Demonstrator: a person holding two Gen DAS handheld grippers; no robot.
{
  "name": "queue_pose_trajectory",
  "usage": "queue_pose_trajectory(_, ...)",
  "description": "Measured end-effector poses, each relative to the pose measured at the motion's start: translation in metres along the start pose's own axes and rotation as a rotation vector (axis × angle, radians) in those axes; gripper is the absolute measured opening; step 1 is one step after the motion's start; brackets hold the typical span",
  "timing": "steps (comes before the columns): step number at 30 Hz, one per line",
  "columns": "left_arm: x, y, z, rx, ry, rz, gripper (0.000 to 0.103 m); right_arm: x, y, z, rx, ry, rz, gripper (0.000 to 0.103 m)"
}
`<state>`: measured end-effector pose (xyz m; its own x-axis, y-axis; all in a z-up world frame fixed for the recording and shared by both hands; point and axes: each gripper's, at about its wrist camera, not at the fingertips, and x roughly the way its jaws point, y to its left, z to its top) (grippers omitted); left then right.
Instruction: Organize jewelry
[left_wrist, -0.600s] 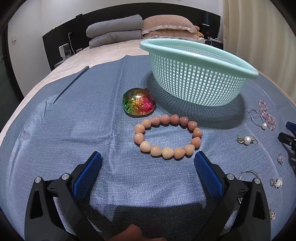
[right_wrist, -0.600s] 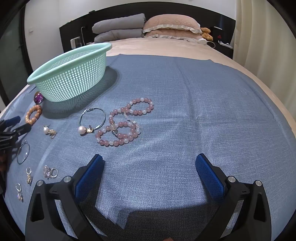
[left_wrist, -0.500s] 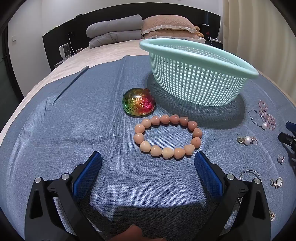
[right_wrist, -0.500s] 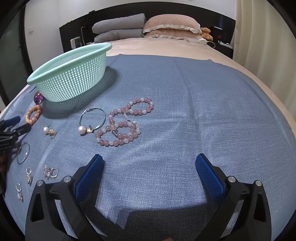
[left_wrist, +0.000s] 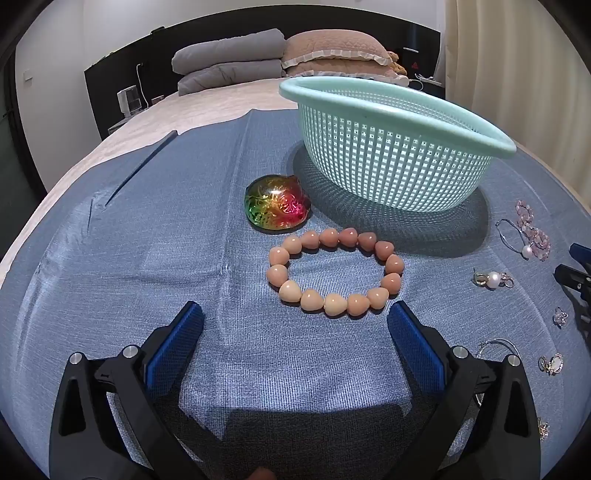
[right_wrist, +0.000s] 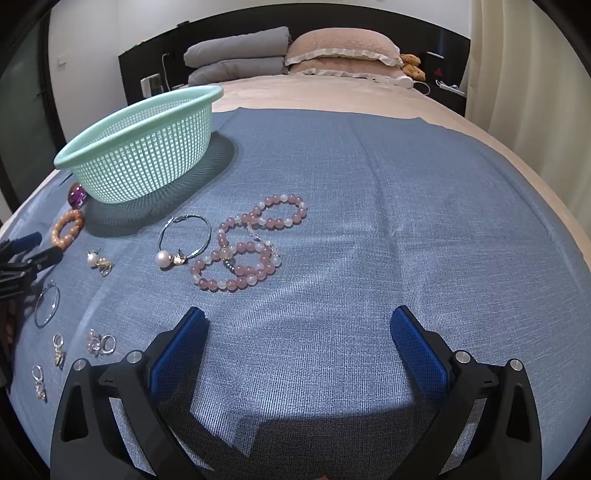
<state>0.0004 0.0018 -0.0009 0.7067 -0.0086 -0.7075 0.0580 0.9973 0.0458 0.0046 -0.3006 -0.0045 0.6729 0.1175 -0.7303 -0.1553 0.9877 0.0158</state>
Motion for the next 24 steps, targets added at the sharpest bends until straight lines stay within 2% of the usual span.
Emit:
queue_pose_trajectory(14,0.002,0.004,0.000,0.001,0.000,0.000,0.098,0.000,0.001,0.003,-0.001,0.002,-0.003,0.097)
queue_pose_trajectory(24,0.000,0.007,0.007,-0.007,0.013,-0.014,0.098,0.009,0.004,0.025,0.006,-0.007,0.066,0.095)
